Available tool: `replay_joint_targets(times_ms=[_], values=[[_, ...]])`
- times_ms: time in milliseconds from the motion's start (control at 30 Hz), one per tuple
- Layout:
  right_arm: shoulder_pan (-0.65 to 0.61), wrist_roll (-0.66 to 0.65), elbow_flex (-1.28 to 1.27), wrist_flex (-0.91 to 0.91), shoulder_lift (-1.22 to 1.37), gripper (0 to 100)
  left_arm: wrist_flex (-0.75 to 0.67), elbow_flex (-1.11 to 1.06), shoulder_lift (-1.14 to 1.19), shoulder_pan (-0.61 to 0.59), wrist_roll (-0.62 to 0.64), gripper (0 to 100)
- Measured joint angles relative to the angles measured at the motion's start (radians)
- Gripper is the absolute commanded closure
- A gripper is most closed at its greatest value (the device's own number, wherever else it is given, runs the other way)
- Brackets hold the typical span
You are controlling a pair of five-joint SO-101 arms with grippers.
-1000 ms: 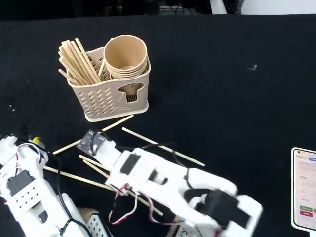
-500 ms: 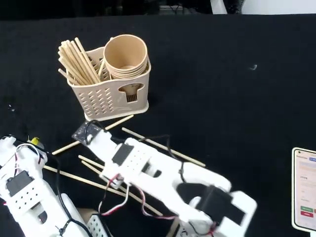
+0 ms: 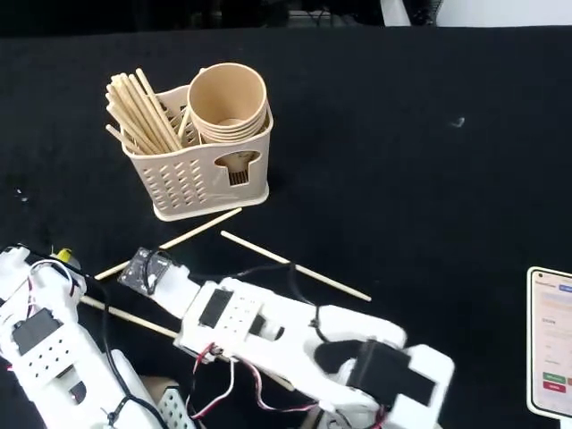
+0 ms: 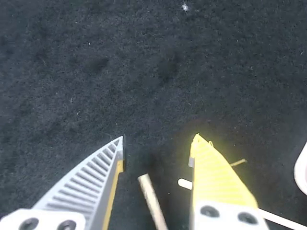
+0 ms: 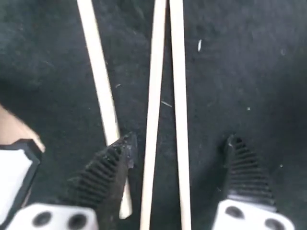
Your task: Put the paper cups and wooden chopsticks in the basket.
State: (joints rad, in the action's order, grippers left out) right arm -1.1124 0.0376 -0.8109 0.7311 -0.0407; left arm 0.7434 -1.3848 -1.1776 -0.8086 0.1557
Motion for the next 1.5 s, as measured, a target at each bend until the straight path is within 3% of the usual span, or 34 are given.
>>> replay_joint_targets(times_ms=[67, 233, 433, 600, 1067, 1333, 1500], values=[[-0.002, 0.000, 0.040, 0.032, 0.032, 75.3, 0.000, 0.000, 0.000, 0.000, 0.000, 77], [0.008, 0.000, 0.127, 0.132, 0.086, 99.2, 0.000, 0.000, 0.000, 0.000, 0.000, 77], [0.048, -0.003, 0.149, 0.170, 0.104, 98.8, 0.000, 0.000, 0.000, 0.000, 0.000, 77], [0.101, -0.101, 0.137, 0.184, 0.097, 98.8, 0.000, 0.000, 0.000, 0.000, 0.000, 77], [0.117, -0.129, -0.089, 0.265, -0.468, 98.8, 0.000, 0.000, 0.000, 0.000, 0.000, 77], [0.213, -0.195, 0.123, 0.325, -0.726, 98.8, 0.000, 0.000, 0.000, 0.000, 0.000, 77], [0.275, -0.199, 0.287, 0.175, -0.804, 98.7, 0.000, 0.000, 0.000, 0.000, 0.000, 77]])
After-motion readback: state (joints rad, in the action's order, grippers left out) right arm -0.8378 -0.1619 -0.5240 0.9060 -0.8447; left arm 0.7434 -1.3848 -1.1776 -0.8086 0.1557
